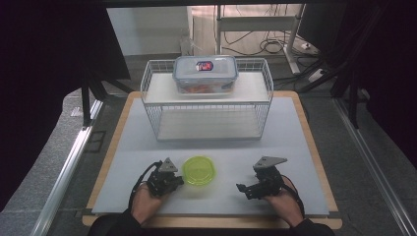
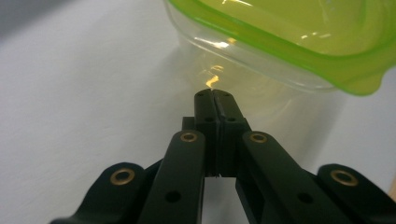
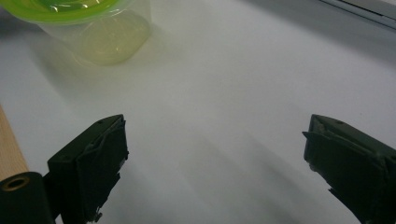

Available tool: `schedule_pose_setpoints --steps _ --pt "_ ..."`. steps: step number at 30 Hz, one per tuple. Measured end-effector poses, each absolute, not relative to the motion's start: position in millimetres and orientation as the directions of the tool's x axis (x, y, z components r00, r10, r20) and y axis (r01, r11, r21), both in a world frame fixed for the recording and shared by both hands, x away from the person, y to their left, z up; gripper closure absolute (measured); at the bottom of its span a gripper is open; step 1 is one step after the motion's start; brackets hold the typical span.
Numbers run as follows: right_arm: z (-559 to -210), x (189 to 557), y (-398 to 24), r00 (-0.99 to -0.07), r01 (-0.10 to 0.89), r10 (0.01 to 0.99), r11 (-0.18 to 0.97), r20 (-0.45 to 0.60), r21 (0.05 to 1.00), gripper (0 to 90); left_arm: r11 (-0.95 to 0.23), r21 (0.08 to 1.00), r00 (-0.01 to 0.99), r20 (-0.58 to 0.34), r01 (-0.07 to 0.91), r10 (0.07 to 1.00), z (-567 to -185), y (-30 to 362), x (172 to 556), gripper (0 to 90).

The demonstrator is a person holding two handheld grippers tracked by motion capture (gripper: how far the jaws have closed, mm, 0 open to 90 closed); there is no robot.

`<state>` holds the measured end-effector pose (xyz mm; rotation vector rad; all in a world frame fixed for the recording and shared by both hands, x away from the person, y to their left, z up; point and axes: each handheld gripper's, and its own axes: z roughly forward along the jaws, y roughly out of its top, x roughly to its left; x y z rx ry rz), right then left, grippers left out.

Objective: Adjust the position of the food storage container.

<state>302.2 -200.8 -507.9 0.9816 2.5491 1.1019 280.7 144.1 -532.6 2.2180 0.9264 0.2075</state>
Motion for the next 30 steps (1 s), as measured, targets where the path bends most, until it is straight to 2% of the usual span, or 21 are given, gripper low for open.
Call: schedule_pose_setpoints --steps 7,12,17,24,30 --pt "-508.9 302.1 -200.2 -0.767 0.490 0.638 0.514 0.068 0.704 6.0 -0.511 0.666 0.750 -0.112 0.544 0.652 -534.3 134.6 277.8 87.6" --pt "-508.9 301.7 -199.8 -0.770 0.487 0.634 0.517 0.068 0.704 6.0 -0.497 0.689 0.735 -0.077 0.527 0.674 -529.3 141.4 274.4 81.0" --pt "-508.9 301.7 -200.1 -0.774 0.485 0.628 0.510 0.078 0.710 6.0 -0.517 0.700 0.715 0.012 0.493 0.699 -522.9 147.0 264.9 69.0" --pt "-508.3 300.9 -199.2 -0.781 0.482 0.618 0.505 0.089 0.716 5.9 -0.503 0.742 0.695 0.069 0.444 0.716 -513.7 158.1 252.3 49.3" --pt "-507.0 299.5 -198.7 -0.785 0.476 0.611 0.486 0.105 0.733 5.6 -0.469 0.761 0.677 0.053 0.449 0.734 -512.6 168.8 245.6 29.3"
